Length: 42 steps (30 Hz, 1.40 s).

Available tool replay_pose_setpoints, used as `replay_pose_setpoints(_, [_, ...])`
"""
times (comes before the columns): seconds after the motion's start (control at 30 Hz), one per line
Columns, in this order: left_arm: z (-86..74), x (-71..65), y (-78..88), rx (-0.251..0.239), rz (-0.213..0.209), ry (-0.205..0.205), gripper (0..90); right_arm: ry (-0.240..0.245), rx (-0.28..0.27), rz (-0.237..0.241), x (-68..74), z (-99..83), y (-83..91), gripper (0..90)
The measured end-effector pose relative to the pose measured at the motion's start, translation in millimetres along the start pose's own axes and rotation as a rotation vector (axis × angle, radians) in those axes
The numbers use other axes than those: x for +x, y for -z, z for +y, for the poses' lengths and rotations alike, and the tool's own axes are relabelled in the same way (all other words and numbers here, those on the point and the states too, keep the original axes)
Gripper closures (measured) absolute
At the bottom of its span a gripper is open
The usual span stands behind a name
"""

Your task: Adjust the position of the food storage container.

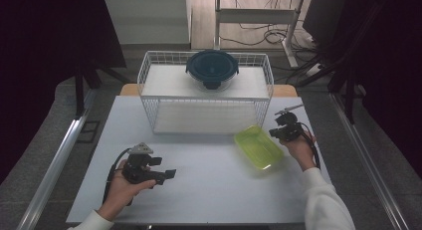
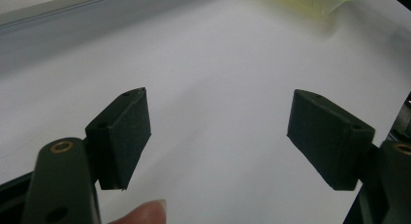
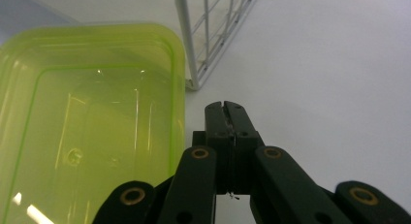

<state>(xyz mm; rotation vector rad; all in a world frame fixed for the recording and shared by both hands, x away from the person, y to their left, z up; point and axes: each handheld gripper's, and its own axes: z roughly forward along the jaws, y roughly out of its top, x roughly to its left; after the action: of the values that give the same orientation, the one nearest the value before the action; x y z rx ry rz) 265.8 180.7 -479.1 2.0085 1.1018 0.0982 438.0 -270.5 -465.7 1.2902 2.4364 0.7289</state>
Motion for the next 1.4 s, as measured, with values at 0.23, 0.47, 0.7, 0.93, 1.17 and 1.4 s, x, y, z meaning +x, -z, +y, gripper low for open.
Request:
replay_pose_setpoints(0.23, [-1.0, -1.2, -3.1, 0.013, 0.016, -0.005, 23.5, 0.078, 0.03, -0.013, 6.1, 4.6, -10.8, 88.6])
replay_pose_setpoints(0.47, [0.0, 1.2, -1.4, 0.001, 0.013, 0.008, 23.6, 0.166, 0.044, -0.029, 18.2, 4.5, -12.6, 88.6])
replay_pose_setpoints(0.7, [-0.2, 0.6, -2.2, 0.006, 0.009, 0.003, 23.5, 0.242, 0.044, -0.052, 30.4, 4.7, -12.4, 88.6])
replay_pose_setpoints(0.93, [-0.5, 2.6, -1.1, 0.007, 0.011, 0.006, 23.6, 0.285, 0.036, -0.031, 39.1, 6.0, -17.0, 88.7])
replay_pose_setpoints(1.17, [-0.2, 3.1, -2.3, 0.011, 0.011, 0.005, 23.6, 0.31, 0.038, -0.011, 47.6, 8.0, -18.9, 88.7])
replay_pose_setpoints(1.4, [-0.4, 3.6, -2.4, 0.013, 0.012, 0.005, 23.6, 0.382, 0.04, 0.018, 75.8, 14.6, -23.1, 88.6])
